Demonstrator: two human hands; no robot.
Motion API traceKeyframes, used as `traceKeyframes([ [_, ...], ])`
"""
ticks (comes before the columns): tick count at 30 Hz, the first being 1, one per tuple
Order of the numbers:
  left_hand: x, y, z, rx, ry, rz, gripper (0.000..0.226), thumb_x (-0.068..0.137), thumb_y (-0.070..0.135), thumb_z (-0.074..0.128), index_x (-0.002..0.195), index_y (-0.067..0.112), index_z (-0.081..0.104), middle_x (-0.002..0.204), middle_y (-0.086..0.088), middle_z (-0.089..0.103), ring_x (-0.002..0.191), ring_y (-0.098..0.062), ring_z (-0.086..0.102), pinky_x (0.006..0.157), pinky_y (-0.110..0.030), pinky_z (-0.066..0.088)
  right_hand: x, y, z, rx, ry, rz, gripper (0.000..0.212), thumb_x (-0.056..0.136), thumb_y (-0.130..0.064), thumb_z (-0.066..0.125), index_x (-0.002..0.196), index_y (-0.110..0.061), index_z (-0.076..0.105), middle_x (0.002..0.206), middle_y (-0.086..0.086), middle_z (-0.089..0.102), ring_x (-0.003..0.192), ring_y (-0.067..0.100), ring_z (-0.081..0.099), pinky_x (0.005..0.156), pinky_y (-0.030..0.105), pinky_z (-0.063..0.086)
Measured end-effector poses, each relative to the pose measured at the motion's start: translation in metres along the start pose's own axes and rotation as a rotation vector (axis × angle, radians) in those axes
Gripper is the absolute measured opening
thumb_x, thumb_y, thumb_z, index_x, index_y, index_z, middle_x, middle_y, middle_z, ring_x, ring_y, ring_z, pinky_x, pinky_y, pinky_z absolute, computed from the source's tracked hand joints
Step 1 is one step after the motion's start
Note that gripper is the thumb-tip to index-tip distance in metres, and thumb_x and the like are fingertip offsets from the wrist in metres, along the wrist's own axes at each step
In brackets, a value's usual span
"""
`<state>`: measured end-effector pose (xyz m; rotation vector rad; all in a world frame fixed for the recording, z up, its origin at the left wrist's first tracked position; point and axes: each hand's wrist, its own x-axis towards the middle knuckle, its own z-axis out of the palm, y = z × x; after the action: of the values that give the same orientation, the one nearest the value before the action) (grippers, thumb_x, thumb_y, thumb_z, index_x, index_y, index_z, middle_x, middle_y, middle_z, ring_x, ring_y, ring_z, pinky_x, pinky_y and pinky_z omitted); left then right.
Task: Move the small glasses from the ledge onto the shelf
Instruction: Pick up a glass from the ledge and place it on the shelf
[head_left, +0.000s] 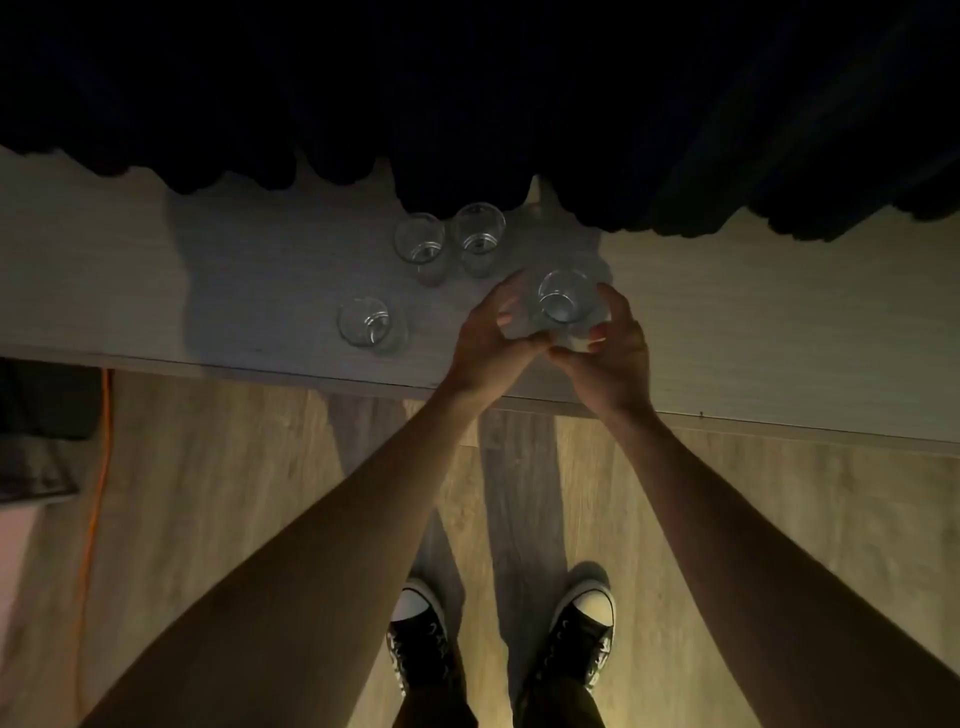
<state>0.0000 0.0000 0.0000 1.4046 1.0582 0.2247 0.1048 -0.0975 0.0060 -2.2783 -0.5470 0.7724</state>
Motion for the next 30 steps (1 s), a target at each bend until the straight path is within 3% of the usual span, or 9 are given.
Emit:
traceKeyframes([
  [2,0.005,0.003,0.002,0.022,-0.005,0.024,0.087,0.071,0.017,0.088,0.151,0.018,0.053,0.128,0.009,0.070,0.113,0.011,0.063,0.094,-0.010,0.047,0.008,-0.002,0.001,-0.041,0.019,-0.054,0.094,0.068,-0.045,0.090,0.149,-0.033,0.045,0.129,0.011,0.062,0.111,0.027,0.064,0.084,0.043,0.060],
  [5,0.009,0.007,0.001,0.038,-0.005,0.045,0.083,0.064,0.030,0.085,0.142,0.022,0.061,0.122,0.009,0.074,0.113,0.006,0.067,0.103,-0.024,0.054,0.021,0.001,0.007,-0.034,0.004,-0.100,0.093,0.063,-0.057,0.086,0.145,-0.035,0.051,0.131,0.005,0.067,0.114,0.021,0.068,0.086,0.041,0.062],
  [7,0.007,0.013,0.000,0.029,-0.004,0.070,0.078,0.060,0.036,0.084,0.135,0.023,0.067,0.119,0.005,0.077,0.118,-0.006,0.070,0.109,-0.042,0.055,0.024,-0.001,0.009,0.012,0.007,-0.118,0.085,0.067,-0.048,0.090,0.142,-0.028,0.057,0.130,0.002,0.069,0.115,0.018,0.067,0.088,0.034,0.058],
  [9,0.006,0.017,-0.001,0.036,-0.001,0.064,0.078,0.059,0.034,0.087,0.133,0.017,0.068,0.122,-0.002,0.078,0.120,-0.013,0.071,0.109,-0.047,0.054,0.022,-0.005,0.009,0.059,0.013,-0.126,0.078,0.068,-0.044,0.092,0.137,-0.023,0.062,0.127,-0.002,0.072,0.111,0.013,0.066,0.086,0.028,0.054],
  [16,-0.016,0.035,-0.018,0.054,-0.048,0.020,0.066,0.070,0.026,0.082,0.134,0.019,0.067,0.127,-0.006,0.075,0.123,-0.021,0.069,0.110,-0.050,0.053,-0.004,-0.015,0.002,0.075,0.046,-0.191,0.067,0.075,-0.036,0.090,0.133,-0.017,0.063,0.118,-0.006,0.073,0.100,0.001,0.065,0.076,0.007,0.050],
  [21,-0.044,0.064,-0.051,-0.010,-0.079,0.006,0.069,0.082,0.006,0.085,0.144,0.013,0.058,0.137,-0.009,0.070,0.126,-0.015,0.066,0.108,-0.028,0.053,-0.034,-0.054,-0.012,0.160,0.036,-0.213,0.060,0.074,-0.026,0.092,0.125,-0.015,0.063,0.103,-0.019,0.067,0.089,-0.027,0.060,0.071,0.002,0.048],
  [25,-0.077,0.105,-0.091,-0.038,-0.036,0.041,0.059,0.084,0.001,0.082,0.139,0.012,0.063,0.126,-0.005,0.075,0.110,-0.001,0.072,0.098,-0.020,0.057,-0.059,-0.111,-0.024,0.186,-0.016,-0.257,0.059,0.073,-0.025,0.091,0.123,-0.019,0.063,0.102,-0.018,0.071,0.092,-0.011,0.068,0.075,0.013,0.055],
  [29,-0.122,0.164,-0.146,-0.086,0.099,0.060,0.055,0.078,0.007,0.088,0.126,0.027,0.070,0.120,0.000,0.077,0.114,-0.010,0.072,0.104,-0.030,0.056,-0.092,-0.199,-0.042,0.179,-0.080,-0.379,0.056,0.073,-0.027,0.090,0.122,-0.022,0.064,0.107,-0.011,0.074,0.100,0.006,0.072,0.080,0.032,0.061],
  [30,-0.134,0.178,-0.159,-0.082,0.134,0.065,0.053,0.077,0.007,0.090,0.120,0.031,0.070,0.114,0.005,0.077,0.111,-0.006,0.071,0.102,-0.026,0.055,-0.102,-0.220,-0.046,0.171,-0.098,-0.406,0.054,0.073,-0.027,0.090,0.121,-0.022,0.064,0.105,-0.011,0.074,0.098,0.006,0.071,0.079,0.034,0.061],
])
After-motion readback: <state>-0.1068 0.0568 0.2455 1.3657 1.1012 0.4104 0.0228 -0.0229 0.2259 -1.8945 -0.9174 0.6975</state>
